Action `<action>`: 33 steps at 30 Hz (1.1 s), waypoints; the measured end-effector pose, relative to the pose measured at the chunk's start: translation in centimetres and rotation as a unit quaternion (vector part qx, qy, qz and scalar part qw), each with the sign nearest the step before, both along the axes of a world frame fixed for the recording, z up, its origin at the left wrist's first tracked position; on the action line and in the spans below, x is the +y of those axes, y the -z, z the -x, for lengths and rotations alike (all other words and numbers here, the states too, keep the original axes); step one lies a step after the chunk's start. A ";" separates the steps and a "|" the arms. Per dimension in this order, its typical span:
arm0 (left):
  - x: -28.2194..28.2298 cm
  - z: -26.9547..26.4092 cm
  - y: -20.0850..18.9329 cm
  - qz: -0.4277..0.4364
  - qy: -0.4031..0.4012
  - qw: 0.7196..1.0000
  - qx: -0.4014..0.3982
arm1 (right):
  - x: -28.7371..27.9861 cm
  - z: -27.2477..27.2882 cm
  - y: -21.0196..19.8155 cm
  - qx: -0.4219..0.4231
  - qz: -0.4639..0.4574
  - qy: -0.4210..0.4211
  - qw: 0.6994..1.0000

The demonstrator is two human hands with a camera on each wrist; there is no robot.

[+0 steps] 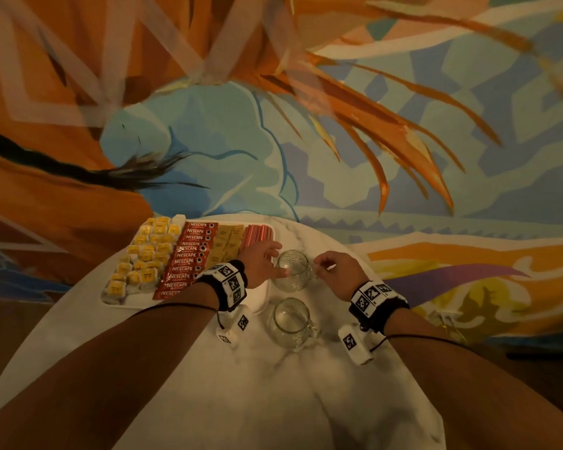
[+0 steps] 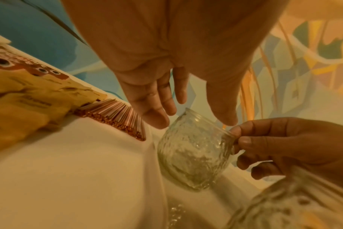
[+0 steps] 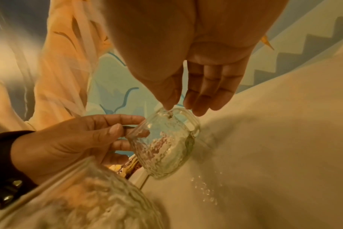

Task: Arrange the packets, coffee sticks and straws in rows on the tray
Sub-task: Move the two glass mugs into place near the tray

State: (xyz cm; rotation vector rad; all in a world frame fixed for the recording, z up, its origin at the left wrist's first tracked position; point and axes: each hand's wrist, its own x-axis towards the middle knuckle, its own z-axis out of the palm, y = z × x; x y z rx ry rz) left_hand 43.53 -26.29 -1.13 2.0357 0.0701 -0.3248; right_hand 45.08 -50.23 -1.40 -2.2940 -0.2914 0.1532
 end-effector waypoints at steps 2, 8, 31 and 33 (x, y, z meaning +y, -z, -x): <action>-0.1 0.2 0.0 -0.002 -0.001 1.000 -0.009 | 0.2 0.0 0.1 -0.009 0.013 0.003 1.000; -0.2 -0.4 0.5 -0.003 -0.001 1.000 -0.025 | 0.9 -1.0 0.4 -0.011 0.047 0.004 0.999; 0.4 -6.7 0.0 -0.073 -0.032 0.994 -0.079 | 3.0 -8.1 -0.9 -0.008 0.051 0.022 0.998; 0.4 -6.7 0.0 -0.067 -0.036 0.994 -0.082 | 3.1 -8.3 -0.8 -0.007 0.050 0.022 0.998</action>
